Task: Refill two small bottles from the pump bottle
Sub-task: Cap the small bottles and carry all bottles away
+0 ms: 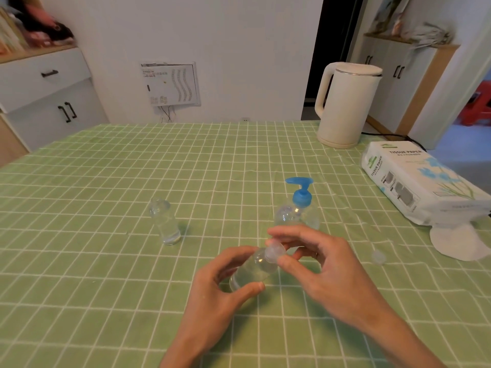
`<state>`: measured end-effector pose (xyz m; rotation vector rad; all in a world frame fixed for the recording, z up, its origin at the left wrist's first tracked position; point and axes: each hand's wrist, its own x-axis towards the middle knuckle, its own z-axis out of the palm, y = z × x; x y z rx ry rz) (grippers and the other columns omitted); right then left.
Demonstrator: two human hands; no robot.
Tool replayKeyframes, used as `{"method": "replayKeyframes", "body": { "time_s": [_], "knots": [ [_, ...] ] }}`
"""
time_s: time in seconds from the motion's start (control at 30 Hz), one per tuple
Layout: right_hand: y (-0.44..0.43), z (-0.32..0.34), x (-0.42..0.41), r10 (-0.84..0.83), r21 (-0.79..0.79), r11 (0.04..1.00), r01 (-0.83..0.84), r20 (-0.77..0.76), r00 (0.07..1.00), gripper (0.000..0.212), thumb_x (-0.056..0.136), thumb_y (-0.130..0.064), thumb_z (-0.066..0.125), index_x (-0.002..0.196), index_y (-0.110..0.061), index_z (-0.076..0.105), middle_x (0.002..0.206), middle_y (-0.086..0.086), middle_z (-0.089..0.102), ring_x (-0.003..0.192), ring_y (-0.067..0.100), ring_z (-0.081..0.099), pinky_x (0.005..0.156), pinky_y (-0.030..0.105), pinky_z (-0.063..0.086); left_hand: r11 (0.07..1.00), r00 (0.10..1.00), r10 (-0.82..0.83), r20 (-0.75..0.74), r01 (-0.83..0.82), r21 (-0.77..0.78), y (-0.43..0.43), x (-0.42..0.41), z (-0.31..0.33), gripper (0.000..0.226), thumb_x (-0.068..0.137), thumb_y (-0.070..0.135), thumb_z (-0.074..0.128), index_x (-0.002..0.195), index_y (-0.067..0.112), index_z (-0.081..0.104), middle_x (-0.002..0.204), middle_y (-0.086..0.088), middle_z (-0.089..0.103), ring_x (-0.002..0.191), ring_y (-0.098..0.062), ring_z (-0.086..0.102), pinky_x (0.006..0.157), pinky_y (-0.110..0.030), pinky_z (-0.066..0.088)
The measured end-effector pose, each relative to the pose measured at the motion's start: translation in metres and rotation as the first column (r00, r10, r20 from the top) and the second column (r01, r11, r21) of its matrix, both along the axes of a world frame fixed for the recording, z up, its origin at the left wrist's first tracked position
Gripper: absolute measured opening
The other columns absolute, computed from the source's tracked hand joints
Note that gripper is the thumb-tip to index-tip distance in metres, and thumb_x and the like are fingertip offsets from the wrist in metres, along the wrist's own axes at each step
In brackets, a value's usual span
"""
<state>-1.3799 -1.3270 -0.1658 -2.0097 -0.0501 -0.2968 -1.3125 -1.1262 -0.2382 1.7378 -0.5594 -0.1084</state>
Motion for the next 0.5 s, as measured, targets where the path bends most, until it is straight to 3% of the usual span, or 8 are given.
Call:
{"method": "replayKeyframes", "body": {
  "time_s": [0.1,0.2,0.3,0.37,0.43,0.5],
  "knots": [
    [-0.0022,0.0003,0.0004,0.008,-0.134,0.991,-0.005,0.020,1.000,0.020,0.095,-0.029,0.078,0.113,-0.038,0.079,0.106,-0.024,0.076,0.105,0.005,0.072,0.088,0.019,0.055,1.000,1.000,-0.008,-0.003,0.008,0.017,-0.0002,0.0006,-0.0006,0.051,0.079,0.021,0.091,0.122,0.040,0.072,0.125,0.013,0.076,0.121,-0.011,0.070,0.109,-0.042,0.050],
    [-0.0032,-0.0014,0.0030,-0.061,-0.257,0.964,0.069,0.040,0.997,0.016,0.084,-0.042,0.082,0.096,-0.037,0.074,0.097,-0.022,0.074,0.100,0.005,0.069,0.081,0.021,0.052,0.999,1.000,-0.012,-0.003,0.012,0.030,0.0000,0.0014,-0.0016,0.051,0.080,0.015,0.090,0.122,0.038,0.073,0.125,0.013,0.077,0.121,-0.012,0.070,0.110,-0.044,0.050],
    [-0.0038,0.0005,0.0005,-0.042,-0.319,0.946,0.047,0.022,0.999,0.037,0.082,-0.062,0.073,0.113,-0.042,0.068,0.110,-0.027,0.069,0.107,0.001,0.065,0.080,0.015,0.050,1.000,1.000,-0.008,0.001,0.008,0.029,-0.0006,0.0007,-0.0002,0.051,0.078,0.024,0.091,0.121,0.042,0.072,0.124,0.015,0.076,0.120,-0.008,0.071,0.108,-0.042,0.050],
    [-0.0039,0.0032,-0.0008,0.036,-0.320,0.947,-0.025,0.026,0.999,0.041,0.090,-0.048,0.070,0.130,-0.046,0.064,0.122,-0.029,0.065,0.114,0.004,0.064,0.082,0.017,0.052,1.000,1.000,0.004,-0.001,-0.004,0.019,-0.0007,0.0002,0.0012,0.049,0.076,0.031,0.088,0.121,0.044,0.072,0.124,0.016,0.076,0.120,-0.008,0.071,0.107,-0.041,0.050],
    [-0.0042,0.0029,-0.0008,0.063,-0.337,0.940,-0.042,0.053,0.997,0.033,0.096,-0.029,0.071,0.128,-0.040,0.070,0.120,-0.026,0.067,0.112,0.006,0.066,0.082,0.020,0.054,1.000,1.000,0.008,0.002,-0.008,0.024,-0.0002,0.0006,0.0011,0.050,0.076,0.030,0.088,0.121,0.044,0.072,0.124,0.016,0.076,0.120,-0.009,0.071,0.107,-0.041,0.050],
    [-0.0031,0.0040,0.0000,0.016,-0.399,0.917,0.009,0.060,0.998,0.022,0.096,-0.039,0.070,0.117,-0.036,0.074,0.108,-0.026,0.069,0.103,0.002,0.066,0.079,0.020,0.053,0.999,1.000,0.003,0.012,-0.003,0.043,0.0002,0.0011,-0.0001,0.051,0.078,0.024,0.090,0.122,0.043,0.072,0.124,0.016,0.076,0.120,-0.009,0.070,0.107,-0.041,0.049]
  ]
}}
